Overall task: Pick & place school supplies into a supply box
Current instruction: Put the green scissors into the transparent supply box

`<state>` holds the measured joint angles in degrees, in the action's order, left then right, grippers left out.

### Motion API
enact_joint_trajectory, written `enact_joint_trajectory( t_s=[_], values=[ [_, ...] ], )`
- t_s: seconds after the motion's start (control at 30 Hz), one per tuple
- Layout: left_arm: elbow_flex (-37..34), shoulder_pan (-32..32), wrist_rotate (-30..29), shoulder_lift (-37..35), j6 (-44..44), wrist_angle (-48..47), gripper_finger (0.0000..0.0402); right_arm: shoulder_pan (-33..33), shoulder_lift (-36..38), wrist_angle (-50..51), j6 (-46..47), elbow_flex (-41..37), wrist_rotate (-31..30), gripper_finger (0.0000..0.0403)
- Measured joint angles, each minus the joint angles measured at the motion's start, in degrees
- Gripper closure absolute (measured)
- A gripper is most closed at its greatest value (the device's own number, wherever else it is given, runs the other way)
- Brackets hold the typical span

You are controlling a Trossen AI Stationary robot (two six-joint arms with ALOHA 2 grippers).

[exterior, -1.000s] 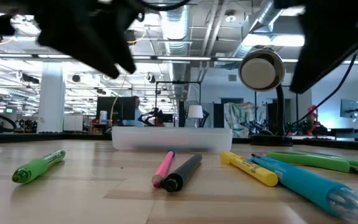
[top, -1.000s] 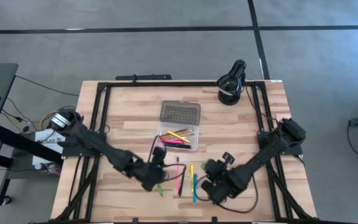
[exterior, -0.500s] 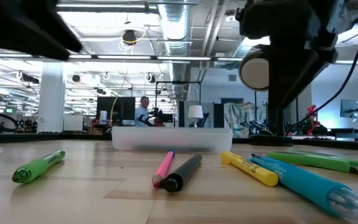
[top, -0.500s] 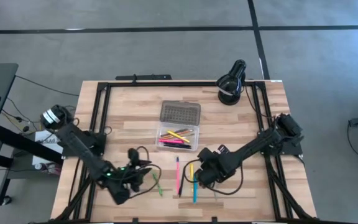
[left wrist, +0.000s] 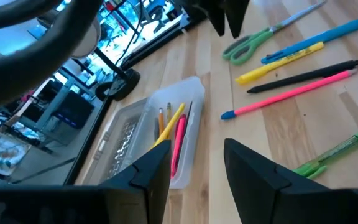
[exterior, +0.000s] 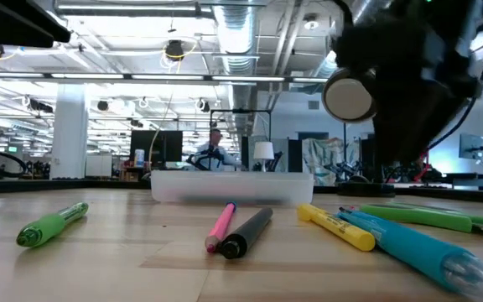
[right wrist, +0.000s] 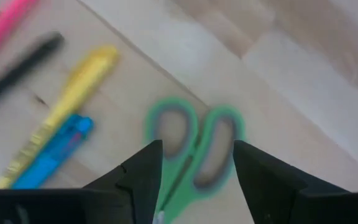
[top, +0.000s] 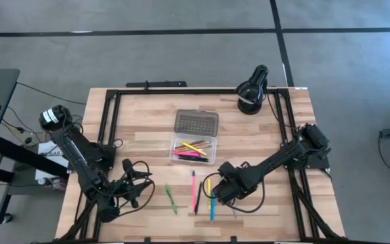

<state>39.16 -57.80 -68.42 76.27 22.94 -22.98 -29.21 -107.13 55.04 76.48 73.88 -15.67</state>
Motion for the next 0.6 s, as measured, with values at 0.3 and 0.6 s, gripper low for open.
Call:
enact_joint_trajectory(
  t_s=[0.3, 0.6],
  values=[
    [0.0, 0.02, -0.19, 0.04, -0.02, 0.2, 0.0258, 0.0, -0.02, -4.79, 0.03, -4.15, 1.23, 0.0209],
    [0.0, 0.02, -0.42, 0.04, -0.02, 0.2, 0.0258, 0.5, 0.0, -7.91, -0.25, -5.89, 1.86, 0.021]
  ],
)
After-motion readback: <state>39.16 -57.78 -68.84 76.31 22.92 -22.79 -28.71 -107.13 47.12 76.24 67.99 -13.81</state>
